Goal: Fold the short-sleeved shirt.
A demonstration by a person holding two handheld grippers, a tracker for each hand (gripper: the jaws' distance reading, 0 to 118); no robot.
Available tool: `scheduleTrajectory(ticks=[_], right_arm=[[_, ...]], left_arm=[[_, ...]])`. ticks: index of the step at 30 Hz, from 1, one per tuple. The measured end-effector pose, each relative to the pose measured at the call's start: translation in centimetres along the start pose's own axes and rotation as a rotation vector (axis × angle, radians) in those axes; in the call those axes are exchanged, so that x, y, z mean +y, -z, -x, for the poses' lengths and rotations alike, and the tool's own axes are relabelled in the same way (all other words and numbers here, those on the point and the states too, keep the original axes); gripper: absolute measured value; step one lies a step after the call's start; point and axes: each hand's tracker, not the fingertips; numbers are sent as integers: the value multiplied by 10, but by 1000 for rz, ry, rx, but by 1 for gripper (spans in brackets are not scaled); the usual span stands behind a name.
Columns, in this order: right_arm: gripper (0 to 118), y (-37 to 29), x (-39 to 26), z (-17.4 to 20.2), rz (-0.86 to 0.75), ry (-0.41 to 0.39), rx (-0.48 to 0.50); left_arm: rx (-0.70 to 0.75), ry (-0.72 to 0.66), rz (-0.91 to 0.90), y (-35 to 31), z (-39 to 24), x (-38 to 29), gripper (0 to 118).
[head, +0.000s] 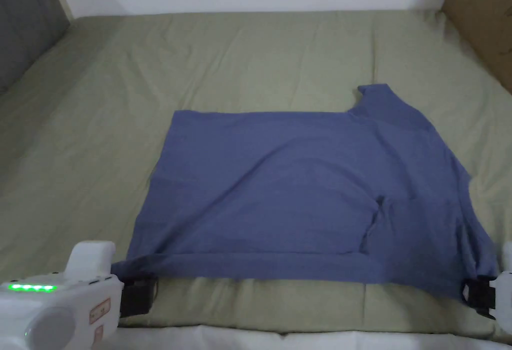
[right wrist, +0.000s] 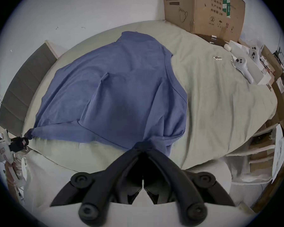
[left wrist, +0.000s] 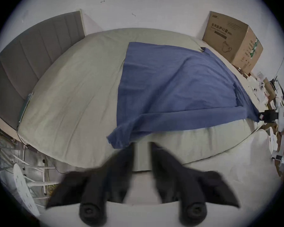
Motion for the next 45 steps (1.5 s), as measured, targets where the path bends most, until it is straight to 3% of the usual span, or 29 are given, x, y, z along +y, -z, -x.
scheduleTrajectory(ticks=[1,2,10,16,22,23,24,25,26,38,39,40,41,42,45], right_arm=[[0,0,1,0,1,-2,-2],[0,0,1,0,0,-6,-3],[0,-7,3,-5,-6,-19,-25],[0,-15,6,-11,-10,-24,-50],[0,-14,6,-15,-12,-7,-51],[0,-14,5,-15,-10,-2,-51],[0,-15,5,-14,-7,1,-52],[0,-16,4,-15,-7,2,-53],[0,-17,3,-16,-6,3,-53],[0,-29,15,-21,-60,25,-20],[16,-27,17,-22,-61,18,-22],[46,-26,19,-22,-71,8,-31],[87,-25,22,-22,-83,-6,-44],[97,-20,26,-24,-72,-25,-50],[97,5,32,-31,-18,-27,-73]], left_arm=[[9,-1,-9,1,1,3,77],[18,3,-26,4,0,5,81],[80,33,-53,11,-3,17,85],[119,-17,-109,-6,12,18,85],[-128,-178,-38,20,16,17,85],[-131,-183,-20,25,14,16,74],[-87,-177,-16,31,12,14,54],[-34,-167,-9,33,10,12,24],[-64,-169,3,33,10,15,3],[-59,-73,-27,13,-2,24,2],[-56,-65,-28,13,-4,25,2],[-56,-60,-28,13,-5,25,2],[-56,-53,-25,13,-6,26,2],[-54,-48,-24,13,-6,26,2],[-53,-37,-21,14,-8,27,2]])
